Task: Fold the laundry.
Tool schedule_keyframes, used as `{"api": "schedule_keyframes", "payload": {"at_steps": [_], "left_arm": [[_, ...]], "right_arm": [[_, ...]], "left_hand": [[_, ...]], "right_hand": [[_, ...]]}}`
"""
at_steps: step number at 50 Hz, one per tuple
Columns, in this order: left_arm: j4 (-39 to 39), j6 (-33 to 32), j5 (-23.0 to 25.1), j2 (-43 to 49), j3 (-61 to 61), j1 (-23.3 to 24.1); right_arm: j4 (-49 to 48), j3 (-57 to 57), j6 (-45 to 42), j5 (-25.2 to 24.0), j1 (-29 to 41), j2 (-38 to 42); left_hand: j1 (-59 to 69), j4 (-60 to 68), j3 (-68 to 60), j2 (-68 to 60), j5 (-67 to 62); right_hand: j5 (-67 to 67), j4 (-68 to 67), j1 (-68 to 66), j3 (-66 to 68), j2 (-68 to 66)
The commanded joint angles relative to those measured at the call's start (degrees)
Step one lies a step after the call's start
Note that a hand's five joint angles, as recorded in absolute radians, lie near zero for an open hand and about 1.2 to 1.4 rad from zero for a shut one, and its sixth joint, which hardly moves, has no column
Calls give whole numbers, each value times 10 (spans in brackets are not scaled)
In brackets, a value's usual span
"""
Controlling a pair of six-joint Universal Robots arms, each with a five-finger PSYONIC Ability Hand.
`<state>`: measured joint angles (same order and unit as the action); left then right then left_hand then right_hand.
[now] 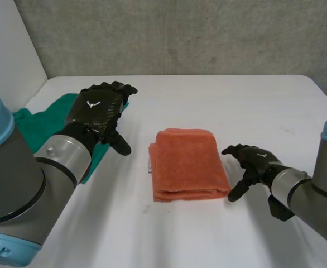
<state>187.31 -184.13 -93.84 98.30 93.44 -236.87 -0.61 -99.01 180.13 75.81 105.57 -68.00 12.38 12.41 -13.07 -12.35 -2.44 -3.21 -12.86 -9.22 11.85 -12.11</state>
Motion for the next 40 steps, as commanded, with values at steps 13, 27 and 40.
{"api": "schedule_keyframes", "payload": {"at_steps": [13, 27, 40], "left_arm": [[0, -1, 2, 0, -9, -4], [2, -4, 28, -1, -12, 1], [1, -4, 28, 1, -12, -5]], "right_arm": [[-26, 64, 25, 1, 63, 83], [-40, 95, 22, 1, 76, 121], [-38, 185, -35, -1, 79, 170]], "left_hand": [[-12, -12, 19, 11, 12], [-8, -9, 15, 8, 9], [-8, -9, 15, 8, 9]], "right_hand": [[-117, -120, -157, 130, -128], [-344, -347, -384, 357, -355], [-668, -671, -708, 682, -679]]}}
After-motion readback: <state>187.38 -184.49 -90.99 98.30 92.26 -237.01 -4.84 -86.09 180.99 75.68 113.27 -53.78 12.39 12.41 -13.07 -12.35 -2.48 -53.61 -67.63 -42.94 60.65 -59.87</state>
